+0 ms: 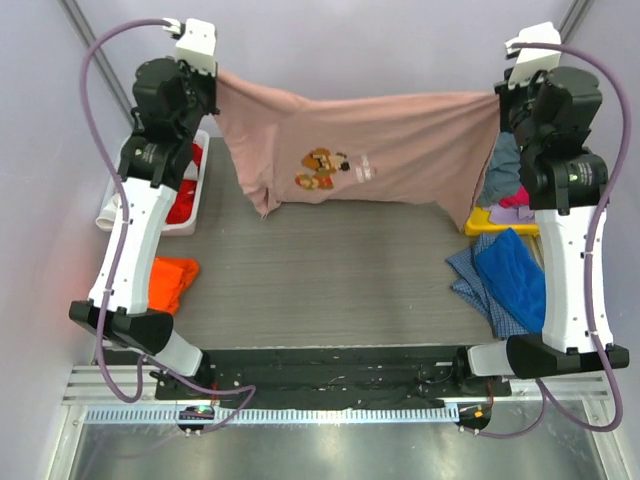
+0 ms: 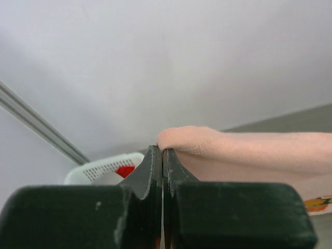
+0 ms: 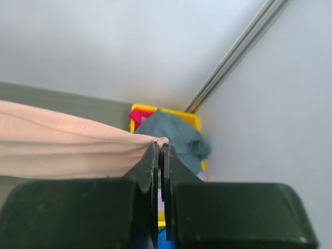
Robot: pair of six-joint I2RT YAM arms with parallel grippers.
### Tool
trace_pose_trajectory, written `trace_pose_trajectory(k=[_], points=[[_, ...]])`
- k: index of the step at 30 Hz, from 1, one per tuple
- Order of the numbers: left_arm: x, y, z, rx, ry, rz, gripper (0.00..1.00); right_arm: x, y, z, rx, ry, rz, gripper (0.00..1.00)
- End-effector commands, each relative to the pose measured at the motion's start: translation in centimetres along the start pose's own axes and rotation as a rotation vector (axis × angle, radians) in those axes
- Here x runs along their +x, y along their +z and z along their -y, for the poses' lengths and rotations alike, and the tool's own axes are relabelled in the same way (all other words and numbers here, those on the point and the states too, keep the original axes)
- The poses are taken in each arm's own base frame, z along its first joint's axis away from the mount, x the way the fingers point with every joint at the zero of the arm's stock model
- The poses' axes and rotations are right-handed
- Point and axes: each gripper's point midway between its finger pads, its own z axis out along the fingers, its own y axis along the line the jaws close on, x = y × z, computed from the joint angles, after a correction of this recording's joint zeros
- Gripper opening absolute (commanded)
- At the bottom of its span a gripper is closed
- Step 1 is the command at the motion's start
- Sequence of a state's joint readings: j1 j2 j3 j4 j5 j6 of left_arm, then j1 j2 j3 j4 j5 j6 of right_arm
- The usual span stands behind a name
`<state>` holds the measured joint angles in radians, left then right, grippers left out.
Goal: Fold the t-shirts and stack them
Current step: Flatten out the tshirt
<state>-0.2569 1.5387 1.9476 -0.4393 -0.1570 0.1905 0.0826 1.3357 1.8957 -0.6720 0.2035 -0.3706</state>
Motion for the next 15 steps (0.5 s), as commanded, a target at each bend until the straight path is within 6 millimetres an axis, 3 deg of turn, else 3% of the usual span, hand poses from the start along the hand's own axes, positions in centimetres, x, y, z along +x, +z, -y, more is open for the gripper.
trace_pose_trajectory(k=[1,3,4,5,6,7,10,11,15], points=[[-9.7,-7.0,-4.3,-0.099,-0.038,0.23,0.0,-7.9,-6.2,5.6,0.147,0.018,0.207,0.01],[-10.6,-9.5,-4.7,-0.092,-0.04,0.268,0.0,-8.6,-8.2,6.2,0.154,0.026,0.238,0.01],[-12.3,-12.8,-5.4,-0.096,-0.049,0.329,0.0,-9.0,-10.3,6.8,0.161,0.031,0.271,0.01],[-12.8,-14.4,-5.5,-0.084,-0.051,0.358,0.0,-9.2,-11.4,6.8,0.151,0.031,0.287,0.01],[-12.2,-15.1,-5.3,-0.075,-0.047,0.356,0.0,-9.2,-12.6,6.9,0.15,0.033,0.297,0.01],[-13.5,-18.8,-6.0,-0.084,-0.053,0.419,0.0,-9.5,-14.9,7.6,0.164,0.033,0.33,0.01],[-13.1,-22.2,-6.5,-0.088,-0.052,0.438,0.0,-9.1,-18.0,7.9,0.167,0.034,0.356,0.01],[-13.7,-24.8,-7.2,-0.106,-0.044,0.48,0.0,-9.3,-20.6,8.5,0.181,0.043,0.399,0.01],[-14.1,-28.9,-8.8,-0.166,-0.052,0.522,0.0,-9.7,-25.1,10.1,0.232,0.062,0.459,0.01]])
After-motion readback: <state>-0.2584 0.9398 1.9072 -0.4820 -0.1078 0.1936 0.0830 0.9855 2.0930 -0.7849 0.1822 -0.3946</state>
